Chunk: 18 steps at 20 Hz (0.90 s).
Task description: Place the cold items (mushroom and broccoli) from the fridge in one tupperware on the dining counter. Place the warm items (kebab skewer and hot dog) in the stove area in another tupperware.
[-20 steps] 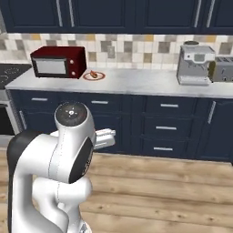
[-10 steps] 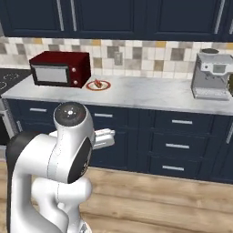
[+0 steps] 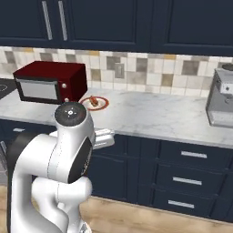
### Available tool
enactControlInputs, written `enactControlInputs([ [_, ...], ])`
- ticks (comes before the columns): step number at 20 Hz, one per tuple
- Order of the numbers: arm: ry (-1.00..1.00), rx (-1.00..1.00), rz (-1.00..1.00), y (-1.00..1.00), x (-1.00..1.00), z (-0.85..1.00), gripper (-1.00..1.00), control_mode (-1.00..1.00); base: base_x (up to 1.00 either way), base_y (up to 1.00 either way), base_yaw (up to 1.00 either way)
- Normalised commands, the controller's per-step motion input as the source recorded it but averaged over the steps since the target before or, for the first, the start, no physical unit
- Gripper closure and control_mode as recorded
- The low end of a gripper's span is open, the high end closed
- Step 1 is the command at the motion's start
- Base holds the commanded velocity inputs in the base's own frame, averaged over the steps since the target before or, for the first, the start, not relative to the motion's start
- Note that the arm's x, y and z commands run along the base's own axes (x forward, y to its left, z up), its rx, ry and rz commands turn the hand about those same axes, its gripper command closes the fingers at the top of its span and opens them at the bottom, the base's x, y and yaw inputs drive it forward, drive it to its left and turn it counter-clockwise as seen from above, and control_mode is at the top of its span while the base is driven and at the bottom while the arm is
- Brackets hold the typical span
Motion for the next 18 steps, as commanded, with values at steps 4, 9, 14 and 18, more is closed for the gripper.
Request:
enactControlInputs([
  [4,0.0,0.0,0.0,0.0,0.0,0.0,-1.0,1.0,0.91,0.36,-0.01],
  [9,0.0,0.0,0.0,0.0,0.0,0.0,-1.0,1.0,0.44,0.61,-0.12],
  [14,0.0,0.0,0.0,0.0,0.0,0.0,-1.0,1.0,0.5,0.38,-0.18],
  [18,0.0,0.0,0.0,0.0,0.0,0.0,-1.0,1.0,0.61,0.27,-0.17],
])
